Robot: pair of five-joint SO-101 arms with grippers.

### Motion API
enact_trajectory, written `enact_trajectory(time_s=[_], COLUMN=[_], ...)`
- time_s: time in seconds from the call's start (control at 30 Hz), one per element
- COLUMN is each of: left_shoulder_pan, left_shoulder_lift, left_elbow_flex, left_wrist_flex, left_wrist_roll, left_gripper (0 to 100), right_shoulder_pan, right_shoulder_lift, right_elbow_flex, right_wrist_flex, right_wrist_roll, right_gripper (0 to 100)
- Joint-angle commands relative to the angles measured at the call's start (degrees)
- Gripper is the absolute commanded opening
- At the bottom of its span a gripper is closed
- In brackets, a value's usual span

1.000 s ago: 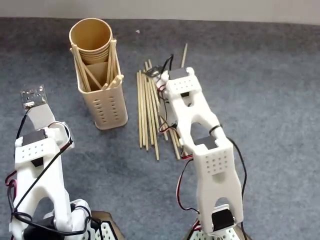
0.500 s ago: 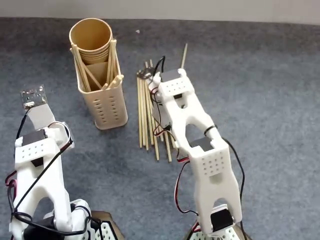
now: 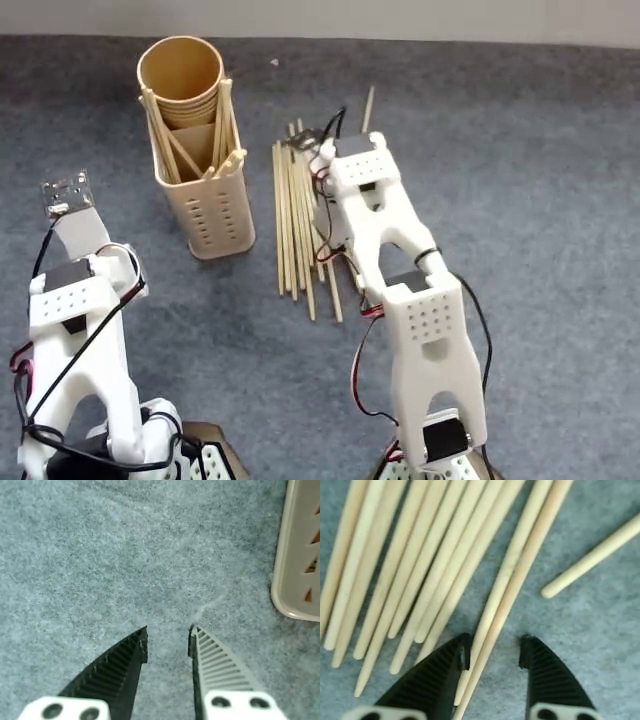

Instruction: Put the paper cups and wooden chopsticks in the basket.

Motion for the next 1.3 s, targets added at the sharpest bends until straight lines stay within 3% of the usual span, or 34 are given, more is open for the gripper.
enact_trajectory(time_s=[0.0,0.3,0.5,0.73,1.0,1.27], left_shoulder_pan=[1.01,1.01,1.01,1.01,1.01,2.59], left_shoulder_lift=[-0.48,-0.48,-0.48,-0.48,-0.4,-0.4], left_elbow_flex=[-0.31,-0.31,-0.31,-0.31,-0.31,-0.22], left_wrist_flex=[-0.7,-0.62,-0.7,-0.7,-0.7,-0.79], left_wrist_roll=[-0.44,-0.44,-0.44,-0.44,-0.44,-0.53], left_gripper=[16,16,16,16,16,16], right_shoulder_pan=[-0.4,0.66,1.98,-1.8,-13.23,-19.3], right_shoulder_lift=[0.75,3.74,-6.46,-20.88,-24.04,-24.04], right_elbow_flex=[-1.36,-4.0,-21.93,-34.86,-50.15,-62.11], right_wrist_flex=[-0.04,3.21,14.11,14.2,3.47,-6.99], right_wrist_roll=[-0.79,-2.29,-6.68,-13.71,-15.38,-15.03], right_gripper=[0.0,0.6,0.6,0.6,0.6,0.6])
